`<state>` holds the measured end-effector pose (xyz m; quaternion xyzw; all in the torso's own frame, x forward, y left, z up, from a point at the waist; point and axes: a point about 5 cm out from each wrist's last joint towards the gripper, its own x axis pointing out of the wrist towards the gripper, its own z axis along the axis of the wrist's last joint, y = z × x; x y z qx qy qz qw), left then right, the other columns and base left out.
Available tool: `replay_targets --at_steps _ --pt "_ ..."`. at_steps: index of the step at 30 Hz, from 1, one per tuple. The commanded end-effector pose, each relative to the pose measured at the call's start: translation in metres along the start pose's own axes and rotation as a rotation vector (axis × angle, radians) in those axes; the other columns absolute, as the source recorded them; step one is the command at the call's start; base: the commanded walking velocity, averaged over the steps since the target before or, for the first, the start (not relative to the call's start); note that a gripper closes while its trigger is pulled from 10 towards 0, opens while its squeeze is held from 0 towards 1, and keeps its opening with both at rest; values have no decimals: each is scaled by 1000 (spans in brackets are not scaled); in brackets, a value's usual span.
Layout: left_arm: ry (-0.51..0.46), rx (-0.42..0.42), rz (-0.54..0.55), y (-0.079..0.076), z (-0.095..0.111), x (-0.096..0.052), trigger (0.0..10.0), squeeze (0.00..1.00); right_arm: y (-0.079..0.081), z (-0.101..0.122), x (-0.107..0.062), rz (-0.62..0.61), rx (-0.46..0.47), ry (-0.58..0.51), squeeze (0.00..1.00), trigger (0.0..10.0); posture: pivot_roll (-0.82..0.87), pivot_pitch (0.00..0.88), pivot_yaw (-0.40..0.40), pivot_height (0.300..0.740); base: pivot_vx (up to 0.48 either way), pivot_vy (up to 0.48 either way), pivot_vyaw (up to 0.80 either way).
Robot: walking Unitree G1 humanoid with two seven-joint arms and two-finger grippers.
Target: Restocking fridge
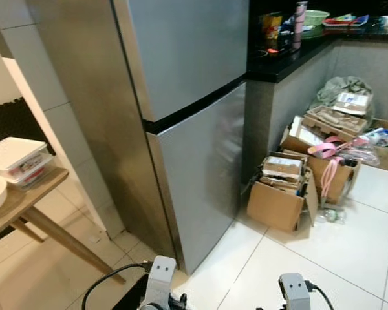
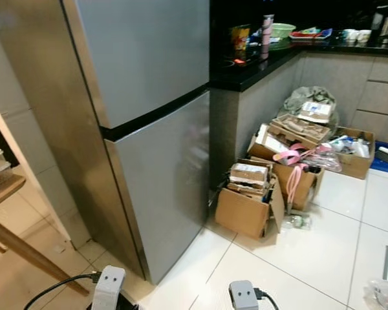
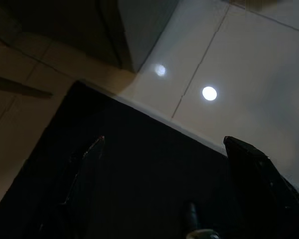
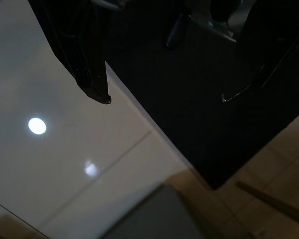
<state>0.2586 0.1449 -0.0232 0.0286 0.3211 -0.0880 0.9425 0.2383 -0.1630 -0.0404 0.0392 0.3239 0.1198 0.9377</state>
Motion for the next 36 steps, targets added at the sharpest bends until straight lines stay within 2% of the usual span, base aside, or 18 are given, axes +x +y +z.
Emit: replay_targets --at_steps 1,14,32,36 --pt "4 14 -4 -1 -3 -1 10000 0 4 1 1 18 -15 -6 0 10000 -26 56 83 717 0 0 794" --pt "-2 23 12 2 -1 -2 10000 0 7 5 3 43 0 -21 0 10000 -13 70 86 717 0 0 789" --pt "-16 -19 48 10 1 -5 10000 0 15 8 4 119 -4 -31 0 10000 -10 78 88 717 0 0 788" --pt "-47 -25 51 11 5 -5 10000 0 15 8 3 123 -6 -32 0 10000 -9 76 87 717 0 0 788"
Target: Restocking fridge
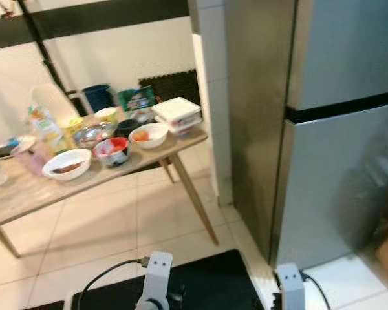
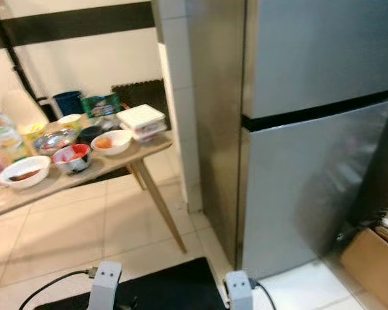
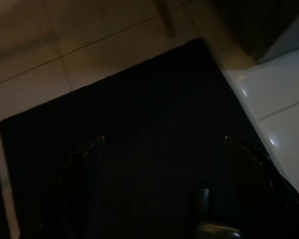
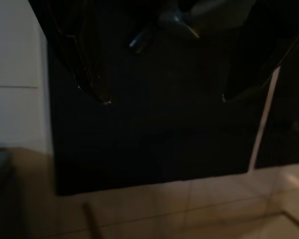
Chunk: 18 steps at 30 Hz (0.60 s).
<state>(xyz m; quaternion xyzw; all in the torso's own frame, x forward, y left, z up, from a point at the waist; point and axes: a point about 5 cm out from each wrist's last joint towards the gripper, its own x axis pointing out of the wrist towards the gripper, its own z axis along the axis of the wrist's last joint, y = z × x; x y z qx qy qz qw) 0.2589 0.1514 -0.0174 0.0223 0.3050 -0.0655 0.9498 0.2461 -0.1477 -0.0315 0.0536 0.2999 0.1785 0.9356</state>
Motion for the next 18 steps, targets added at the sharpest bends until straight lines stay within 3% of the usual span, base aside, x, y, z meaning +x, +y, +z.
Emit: replay_targets --at_steps 1,6,14,18 --pt "-13 -1 11 5 1 -1 10000 0 1 -4 -1 1 12 10 0 10000 -9 76 87 717 0 0 788" --pt "-63 -40 7 5 7 -1 10000 0 -1 -3 -1 -16 10 2 0 10000 -8 74 85 717 0 0 788" --pt "-39 -71 42 16 -6 -6 10000 0 -9 -3 -4 -82 21 -13 0 10000 -10 65 82 717 0 0 788" --pt "21 -68 97 30 -28 -9 10000 0 -18 -5 -6 -135 63 -9 0 10000 -8 44 72 717 0 0 788"
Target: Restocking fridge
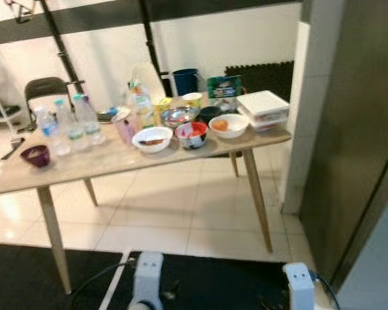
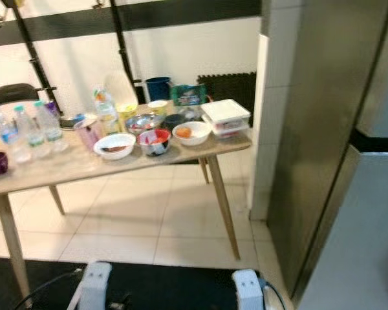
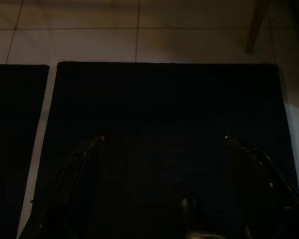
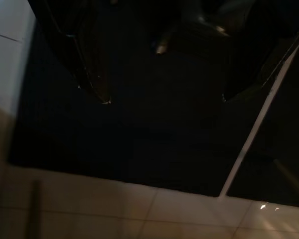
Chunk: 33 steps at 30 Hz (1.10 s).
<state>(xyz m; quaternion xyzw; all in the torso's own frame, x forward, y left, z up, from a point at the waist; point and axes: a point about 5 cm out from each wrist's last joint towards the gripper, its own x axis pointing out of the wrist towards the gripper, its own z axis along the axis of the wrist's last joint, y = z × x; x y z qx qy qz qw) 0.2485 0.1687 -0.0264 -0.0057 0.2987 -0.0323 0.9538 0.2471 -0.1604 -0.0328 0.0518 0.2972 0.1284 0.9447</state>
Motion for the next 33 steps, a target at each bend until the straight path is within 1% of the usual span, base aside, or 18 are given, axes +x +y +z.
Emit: replay_targets --at_steps 1,3,5,6,7,8,11,13,16,17,18,19,22,23,24,26,28,33 --pt "45 3 66 19 -16 -5 10000 0 -8 -5 -3 -52 48 12 0 10000 -8 44 72 717 0 0 788" --pt "59 -63 114 29 -27 -10 10000 0 -21 -14 -8 -132 56 50 0 10000 -9 36 70 717 0 0 788" --pt "64 -98 137 35 -33 -13 10000 0 -31 -22 -13 -199 58 83 0 10000 -12 31 69 717 0 0 784" --pt "69 -102 139 36 -34 -14 10000 0 -34 -24 -15 -219 60 94 0 10000 -12 30 68 717 0 0 781" --pt "74 -108 138 36 -36 -14 10000 0 -39 -28 -18 -260 82 104 0 10000 -13 31 67 717 0 0 0" --pt "74 -108 138 36 -36 -14 10000 0 -39 -28 -18 -260 82 104 0 10000 -13 31 67 717 0 0 0" --pt "96 -112 132 35 -43 -16 10000 0 -51 -33 -25 -371 151 93 0 10000 -21 31 74 717 0 0 0" --pt "107 -138 125 34 -48 -17 10000 0 -49 -36 -26 -370 164 92 0 10000 -28 33 82 717 0 0 0" --pt "120 -148 124 33 -53 -18 10000 0 -46 -39 -26 -355 159 104 0 10000 -30 34 84 717 0 0 0" --pt "128 -153 120 32 -57 -20 10000 0 -43 -46 -28 -343 146 135 0 10000 -30 34 84 717 0 0 0" --pt "154 -141 124 31 -64 -22 10000 0 -42 -56 -31 -342 136 181 0 10000 -28 37 86 717 0 0 0" --pt "170 -130 129 31 -67 -23 10000 0 -42 -60 -33 -348 136 199 0 10000 -26 38 84 717 0 0 0" --pt "192 -123 136 32 -70 -24 10000 0 -42 -64 -34 -355 140 214 0 10000 -24 40 81 717 0 0 0" --pt "208 -159 155 33 -75 -26 10000 0 -41 -68 -36 -356 147 225 0 10000 -23 43 79 717 0 0 0" --pt "208 -159 155 33 -75 -26 10000 0 -41 -68 -36 -356 147 225 0 10000 -23 43 79 717 0 0 0" --pt "239 -189 193 36 -82 -29 10000 0 -41 -72 -38 -360 160 234 0 10000 -18 45 75 717 0 0 0" --pt "260 -183 204 38 -85 -31 10000 0 -41 -73 -39 -363 169 234 0 10000 -15 47 72 717 0 0 0" --pt "270 -176 202 38 -87 -32 10000 0 -40 -76 -40 -360 175 242 0 10000 -15 47 74 717 0 0 0"
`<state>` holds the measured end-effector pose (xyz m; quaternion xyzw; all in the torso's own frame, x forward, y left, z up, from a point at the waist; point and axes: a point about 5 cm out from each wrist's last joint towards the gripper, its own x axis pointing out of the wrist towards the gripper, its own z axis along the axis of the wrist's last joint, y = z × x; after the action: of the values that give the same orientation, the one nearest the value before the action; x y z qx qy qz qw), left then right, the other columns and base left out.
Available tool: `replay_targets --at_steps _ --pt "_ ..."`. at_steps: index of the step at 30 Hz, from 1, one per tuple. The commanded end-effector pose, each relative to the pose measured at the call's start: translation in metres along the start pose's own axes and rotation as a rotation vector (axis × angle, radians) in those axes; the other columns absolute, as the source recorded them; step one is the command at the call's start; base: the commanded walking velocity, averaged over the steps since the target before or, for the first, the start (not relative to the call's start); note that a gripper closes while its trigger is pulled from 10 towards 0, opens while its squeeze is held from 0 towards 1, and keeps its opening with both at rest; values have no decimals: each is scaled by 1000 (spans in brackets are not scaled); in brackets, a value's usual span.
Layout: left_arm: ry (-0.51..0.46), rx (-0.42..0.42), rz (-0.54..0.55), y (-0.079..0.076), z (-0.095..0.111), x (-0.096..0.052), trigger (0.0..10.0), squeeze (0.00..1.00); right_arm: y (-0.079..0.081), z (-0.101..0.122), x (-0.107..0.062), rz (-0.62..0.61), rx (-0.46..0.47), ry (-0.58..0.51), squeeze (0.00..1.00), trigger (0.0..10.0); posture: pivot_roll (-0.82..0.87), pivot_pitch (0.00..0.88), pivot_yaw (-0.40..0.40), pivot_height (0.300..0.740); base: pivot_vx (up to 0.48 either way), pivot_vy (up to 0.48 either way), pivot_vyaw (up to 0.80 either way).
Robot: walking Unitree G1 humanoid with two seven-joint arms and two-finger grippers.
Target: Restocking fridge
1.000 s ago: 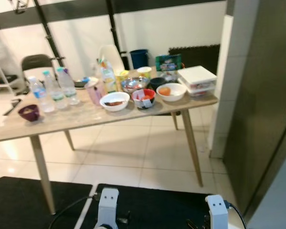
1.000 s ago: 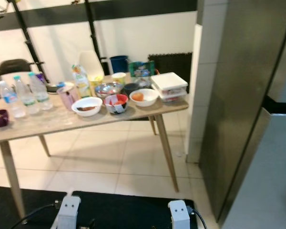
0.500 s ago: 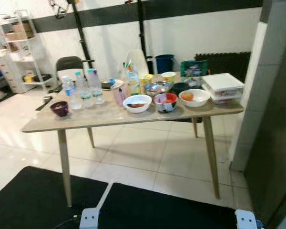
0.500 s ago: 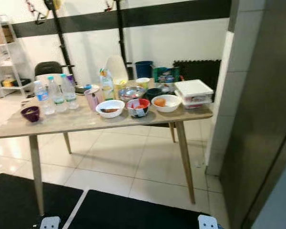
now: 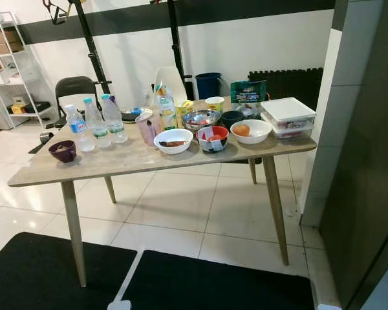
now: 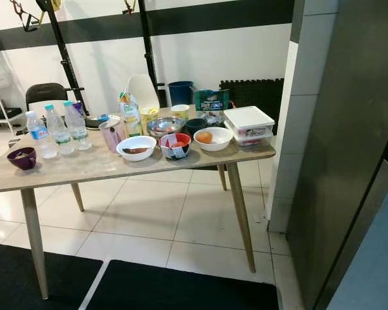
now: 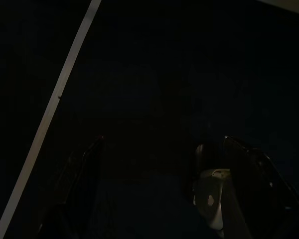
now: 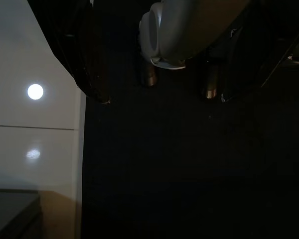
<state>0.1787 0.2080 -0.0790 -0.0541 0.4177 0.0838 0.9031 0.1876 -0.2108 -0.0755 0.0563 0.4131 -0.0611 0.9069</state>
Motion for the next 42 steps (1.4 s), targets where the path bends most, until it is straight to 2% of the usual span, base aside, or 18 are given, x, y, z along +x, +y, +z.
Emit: replay_targets --at_steps 1,6,16,21,30,42 --pt "18 -3 9 2 -4 -1 10000 0 2 -10 -2 4 13 27 0 10000 -15 47 74 717 0 0 0" --pt "20 -1 3 1 -5 0 10000 0 4 -14 -2 15 11 39 0 10000 -13 44 73 717 0 0 0" --pt "21 -7 -5 0 -3 1 10000 0 10 -22 -4 24 15 49 0 10000 -18 25 73 717 295 0 0" --pt "23 -3 -11 -1 -4 1 10000 0 8 -29 -7 22 15 54 0 10000 -21 21 76 717 343 0 0" --pt "25 3 -20 -3 -5 1 10000 0 -3 -22 -6 13 11 51 0 10000 -23 18 76 717 343 0 0" --pt "17 7 -23 -1 -3 1 10000 0 -1 -18 -4 16 10 41 0 10000 -24 15 79 717 337 0 0"
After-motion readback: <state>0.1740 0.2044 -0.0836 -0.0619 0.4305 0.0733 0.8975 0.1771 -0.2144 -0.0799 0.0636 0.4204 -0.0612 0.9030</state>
